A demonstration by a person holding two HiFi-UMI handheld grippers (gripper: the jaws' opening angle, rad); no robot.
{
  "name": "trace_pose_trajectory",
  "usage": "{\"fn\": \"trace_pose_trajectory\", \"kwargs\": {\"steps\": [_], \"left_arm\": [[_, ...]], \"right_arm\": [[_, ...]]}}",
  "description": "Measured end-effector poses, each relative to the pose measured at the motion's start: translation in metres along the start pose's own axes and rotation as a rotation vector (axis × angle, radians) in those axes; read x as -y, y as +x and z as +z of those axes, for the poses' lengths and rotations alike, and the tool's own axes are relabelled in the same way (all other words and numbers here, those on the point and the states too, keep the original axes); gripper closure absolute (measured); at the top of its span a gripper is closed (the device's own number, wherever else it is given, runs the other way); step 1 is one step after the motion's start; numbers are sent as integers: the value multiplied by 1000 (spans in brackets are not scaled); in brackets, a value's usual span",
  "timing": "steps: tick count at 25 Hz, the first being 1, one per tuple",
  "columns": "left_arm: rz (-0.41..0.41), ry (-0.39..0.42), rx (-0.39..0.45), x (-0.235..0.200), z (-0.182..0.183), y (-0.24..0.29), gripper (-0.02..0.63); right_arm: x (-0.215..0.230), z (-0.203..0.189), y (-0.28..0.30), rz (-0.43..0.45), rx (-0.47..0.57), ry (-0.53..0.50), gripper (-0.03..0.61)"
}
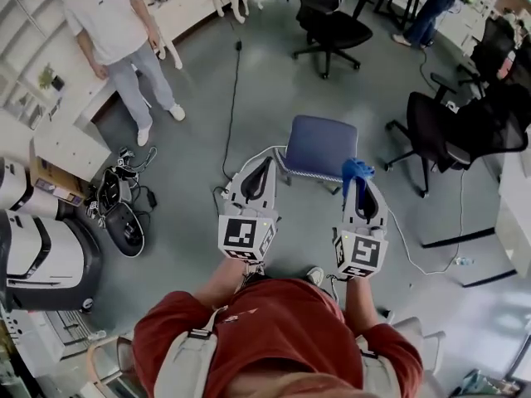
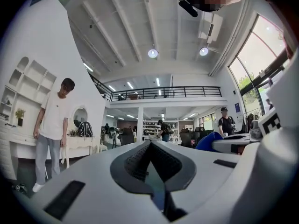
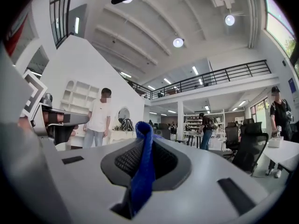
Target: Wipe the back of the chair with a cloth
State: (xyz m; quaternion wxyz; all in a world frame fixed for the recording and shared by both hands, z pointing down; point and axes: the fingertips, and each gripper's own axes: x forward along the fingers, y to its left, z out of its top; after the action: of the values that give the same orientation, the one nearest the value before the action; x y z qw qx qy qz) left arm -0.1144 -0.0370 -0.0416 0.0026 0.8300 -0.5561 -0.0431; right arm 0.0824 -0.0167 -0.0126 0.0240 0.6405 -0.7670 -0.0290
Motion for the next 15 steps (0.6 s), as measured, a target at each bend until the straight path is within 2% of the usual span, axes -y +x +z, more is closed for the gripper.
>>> {"fn": "trace_pose_trajectory", "kwargs": {"steps": [3, 8, 15], "left_arm": [[-19, 29, 83, 2, 42, 6, 600], [-39, 72, 157, 12, 78, 7, 600], [-33, 85, 167, 8, 80, 2, 600]], "right_arm": [[13, 47, 5, 1, 87, 9, 531], [27, 90, 1, -9, 163, -26, 531], [24, 88, 0, -1, 153, -23, 531]]}}
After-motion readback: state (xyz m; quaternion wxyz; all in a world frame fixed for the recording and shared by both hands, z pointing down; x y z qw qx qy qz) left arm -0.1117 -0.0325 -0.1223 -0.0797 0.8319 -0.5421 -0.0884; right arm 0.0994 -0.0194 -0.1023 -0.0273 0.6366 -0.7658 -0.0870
